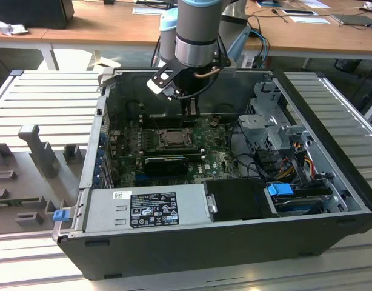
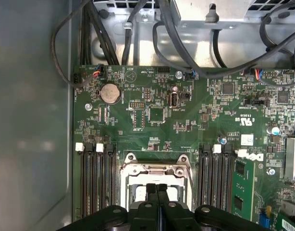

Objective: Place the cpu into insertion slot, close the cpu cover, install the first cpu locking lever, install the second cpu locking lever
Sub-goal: 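Close the cpu cover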

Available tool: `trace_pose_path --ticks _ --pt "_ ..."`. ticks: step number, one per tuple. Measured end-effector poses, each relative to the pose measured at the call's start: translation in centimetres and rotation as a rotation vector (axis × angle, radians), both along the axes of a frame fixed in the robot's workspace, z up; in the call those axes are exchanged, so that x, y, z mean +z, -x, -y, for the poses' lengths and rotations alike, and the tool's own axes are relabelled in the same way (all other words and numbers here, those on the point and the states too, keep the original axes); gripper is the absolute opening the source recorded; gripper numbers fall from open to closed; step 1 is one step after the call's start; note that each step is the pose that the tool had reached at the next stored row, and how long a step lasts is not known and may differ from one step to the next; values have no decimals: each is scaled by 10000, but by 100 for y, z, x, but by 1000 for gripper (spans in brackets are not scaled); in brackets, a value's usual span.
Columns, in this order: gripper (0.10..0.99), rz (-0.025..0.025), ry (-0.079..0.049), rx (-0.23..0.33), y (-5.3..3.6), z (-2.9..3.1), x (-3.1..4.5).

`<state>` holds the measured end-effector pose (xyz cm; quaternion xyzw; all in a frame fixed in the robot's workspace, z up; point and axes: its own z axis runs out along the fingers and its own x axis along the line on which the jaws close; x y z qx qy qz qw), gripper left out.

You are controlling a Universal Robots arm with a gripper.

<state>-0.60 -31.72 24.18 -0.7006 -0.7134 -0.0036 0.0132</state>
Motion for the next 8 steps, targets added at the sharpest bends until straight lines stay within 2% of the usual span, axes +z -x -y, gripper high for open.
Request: trace_pose_path --ticks 8 --pt "106 0 0 0 121 0 0"
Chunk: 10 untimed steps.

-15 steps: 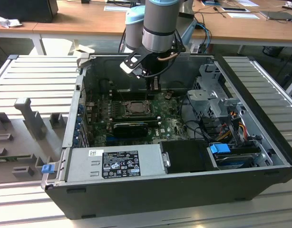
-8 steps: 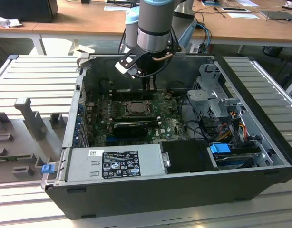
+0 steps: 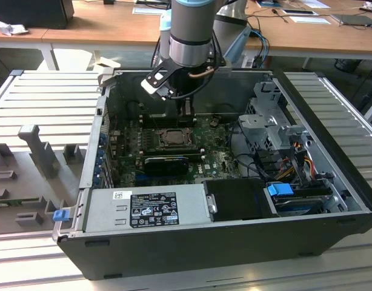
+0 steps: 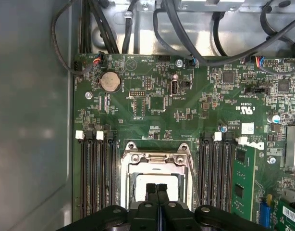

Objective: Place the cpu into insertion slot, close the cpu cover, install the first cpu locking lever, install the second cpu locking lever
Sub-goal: 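Close the cpu cover, then install the first cpu locking lever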

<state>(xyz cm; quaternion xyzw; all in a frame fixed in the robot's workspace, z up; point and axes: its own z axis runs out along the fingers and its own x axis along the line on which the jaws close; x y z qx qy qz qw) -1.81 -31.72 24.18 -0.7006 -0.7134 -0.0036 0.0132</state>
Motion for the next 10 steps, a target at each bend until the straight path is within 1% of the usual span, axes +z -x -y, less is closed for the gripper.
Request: trace_pose_path --ticks 5,7,10 --pt "106 0 -1 1 56 0 0" --pt "106 -1 1 2 57 1 5" --pt "106 0 9 1 59 0 41"
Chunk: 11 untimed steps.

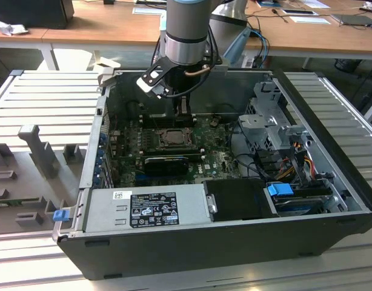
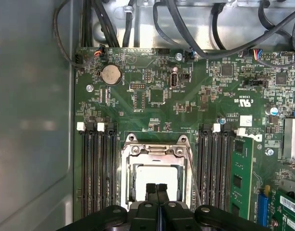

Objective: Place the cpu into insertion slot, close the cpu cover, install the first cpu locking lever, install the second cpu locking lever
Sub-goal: 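Install the first cpu locking lever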

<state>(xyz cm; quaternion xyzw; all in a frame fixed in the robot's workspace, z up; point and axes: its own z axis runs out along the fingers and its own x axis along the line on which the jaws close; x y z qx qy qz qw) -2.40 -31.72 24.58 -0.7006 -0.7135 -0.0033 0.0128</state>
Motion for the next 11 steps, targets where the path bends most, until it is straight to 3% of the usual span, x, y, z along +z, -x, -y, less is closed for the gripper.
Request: trace_pose_path --ticks 3,8,11 --pt "106 -1 1 -3 1 0 15" --pt "106 0 1 -6 1 -1 212" --pt "106 0 1 -7 1 -2 293"
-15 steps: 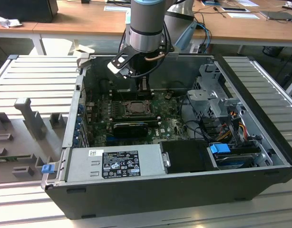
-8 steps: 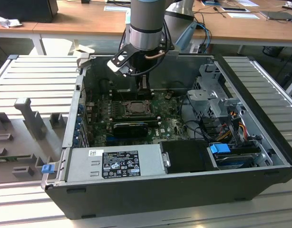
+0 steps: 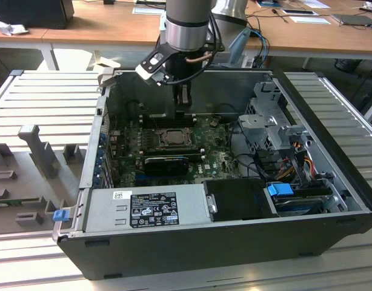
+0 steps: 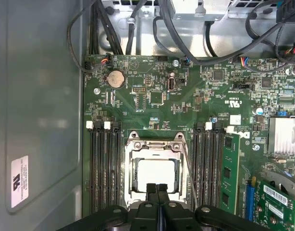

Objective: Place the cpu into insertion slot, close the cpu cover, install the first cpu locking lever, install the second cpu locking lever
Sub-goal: 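Install the first cpu locking lever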

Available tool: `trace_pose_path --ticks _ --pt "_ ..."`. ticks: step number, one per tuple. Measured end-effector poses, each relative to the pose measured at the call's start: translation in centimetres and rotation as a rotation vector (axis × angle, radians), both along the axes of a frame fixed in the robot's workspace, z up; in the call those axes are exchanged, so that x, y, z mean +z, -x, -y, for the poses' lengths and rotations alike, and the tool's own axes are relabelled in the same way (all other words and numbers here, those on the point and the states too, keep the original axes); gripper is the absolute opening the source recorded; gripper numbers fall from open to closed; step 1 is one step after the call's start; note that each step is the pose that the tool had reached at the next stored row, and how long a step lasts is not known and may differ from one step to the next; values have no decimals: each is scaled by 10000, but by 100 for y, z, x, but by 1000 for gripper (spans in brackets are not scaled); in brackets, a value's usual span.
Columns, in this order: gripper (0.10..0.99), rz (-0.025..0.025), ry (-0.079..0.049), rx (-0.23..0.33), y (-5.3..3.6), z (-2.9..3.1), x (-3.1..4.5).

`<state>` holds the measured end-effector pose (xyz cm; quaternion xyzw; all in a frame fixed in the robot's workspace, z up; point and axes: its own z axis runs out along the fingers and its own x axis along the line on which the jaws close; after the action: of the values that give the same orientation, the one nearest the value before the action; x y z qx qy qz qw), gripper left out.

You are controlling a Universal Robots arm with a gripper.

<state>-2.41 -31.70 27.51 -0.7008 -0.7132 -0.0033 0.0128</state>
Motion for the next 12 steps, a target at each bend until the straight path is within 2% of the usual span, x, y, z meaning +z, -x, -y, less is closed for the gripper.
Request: trace_pose_path --ticks 2,4,7,8,12 --pt "106 0 0 -1 0 0 40" --pt "106 0 0 -2 0 0 114" --pt "106 0 0 -3 0 0 164" --pt "106 0 0 -5 0 -1 205" --pt "106 1 11 54 -1 -2 217"
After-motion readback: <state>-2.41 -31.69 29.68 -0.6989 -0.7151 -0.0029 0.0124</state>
